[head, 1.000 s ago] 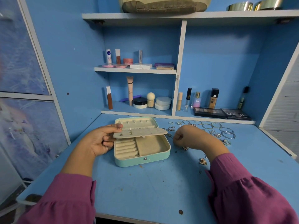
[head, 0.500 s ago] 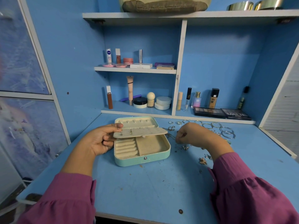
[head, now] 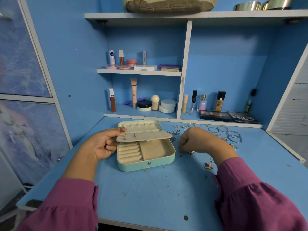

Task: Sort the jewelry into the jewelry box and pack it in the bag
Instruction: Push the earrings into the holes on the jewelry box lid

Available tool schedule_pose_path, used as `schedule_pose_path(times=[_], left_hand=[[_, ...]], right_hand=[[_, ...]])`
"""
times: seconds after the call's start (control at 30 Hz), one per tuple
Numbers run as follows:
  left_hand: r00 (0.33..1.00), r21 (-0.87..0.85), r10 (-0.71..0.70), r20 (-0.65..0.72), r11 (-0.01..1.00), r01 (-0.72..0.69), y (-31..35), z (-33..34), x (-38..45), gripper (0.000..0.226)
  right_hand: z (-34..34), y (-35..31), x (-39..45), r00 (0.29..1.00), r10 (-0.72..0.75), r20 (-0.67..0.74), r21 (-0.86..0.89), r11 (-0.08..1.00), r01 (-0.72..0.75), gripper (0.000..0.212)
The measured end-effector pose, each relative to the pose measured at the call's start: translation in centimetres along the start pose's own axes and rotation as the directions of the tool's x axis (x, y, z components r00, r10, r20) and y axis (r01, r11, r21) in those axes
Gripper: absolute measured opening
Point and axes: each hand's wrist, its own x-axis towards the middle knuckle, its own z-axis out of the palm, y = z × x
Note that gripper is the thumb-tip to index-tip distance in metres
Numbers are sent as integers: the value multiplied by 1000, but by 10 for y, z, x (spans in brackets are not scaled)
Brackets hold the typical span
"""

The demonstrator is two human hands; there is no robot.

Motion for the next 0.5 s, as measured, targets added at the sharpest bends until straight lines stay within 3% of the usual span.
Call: schedule_pose_path(times=[0.5], left_hand=[[1000,-2,-8,-16,1000,8,1,-1,0,18]], right_hand=[[1,-1,-1,1000,29,6,-26,999,-29,3]])
